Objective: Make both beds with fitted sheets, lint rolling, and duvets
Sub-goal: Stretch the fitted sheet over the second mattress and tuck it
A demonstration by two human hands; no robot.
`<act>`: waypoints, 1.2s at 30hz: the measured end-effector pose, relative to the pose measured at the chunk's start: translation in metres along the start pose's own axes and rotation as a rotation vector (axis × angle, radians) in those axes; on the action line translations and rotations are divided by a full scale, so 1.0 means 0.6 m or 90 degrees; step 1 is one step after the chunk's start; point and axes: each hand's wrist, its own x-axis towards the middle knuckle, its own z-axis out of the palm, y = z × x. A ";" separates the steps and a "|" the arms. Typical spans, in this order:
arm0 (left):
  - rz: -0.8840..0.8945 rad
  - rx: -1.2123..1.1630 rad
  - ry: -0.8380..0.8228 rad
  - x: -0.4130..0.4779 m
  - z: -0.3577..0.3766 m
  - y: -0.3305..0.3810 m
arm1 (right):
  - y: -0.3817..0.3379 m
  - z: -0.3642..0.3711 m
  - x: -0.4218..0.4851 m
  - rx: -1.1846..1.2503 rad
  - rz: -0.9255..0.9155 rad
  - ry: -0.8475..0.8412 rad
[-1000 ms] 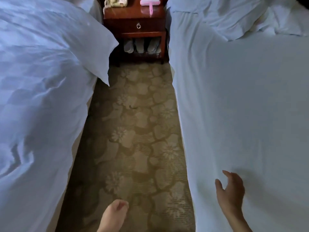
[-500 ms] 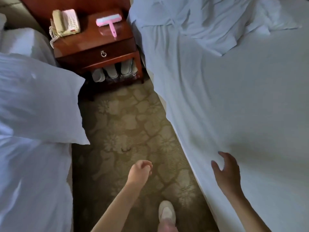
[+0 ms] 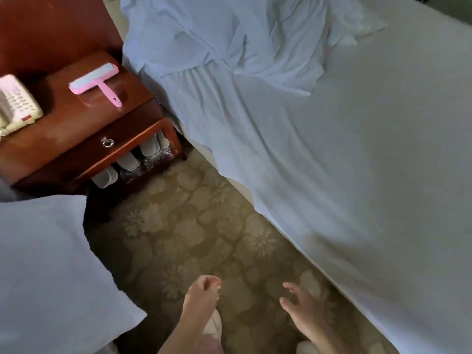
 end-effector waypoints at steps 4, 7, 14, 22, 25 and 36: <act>0.070 0.100 -0.052 0.014 0.032 0.024 | 0.035 -0.027 -0.030 0.082 0.049 0.070; 0.146 0.144 -0.097 -0.011 0.104 0.040 | 0.099 -0.090 -0.062 0.145 0.074 0.165; 0.288 0.286 -0.187 -0.163 0.359 0.008 | 0.380 -0.215 -0.202 0.246 0.153 0.320; 0.620 0.449 -0.228 -0.478 0.816 -0.062 | 0.838 -0.322 -0.481 0.367 0.218 0.431; 0.760 0.532 -0.166 -0.556 0.988 -0.064 | 0.973 -0.355 -0.586 0.411 0.224 0.423; 1.020 0.800 -0.216 -0.736 1.265 -0.133 | 1.238 -0.448 -0.671 0.555 0.262 0.473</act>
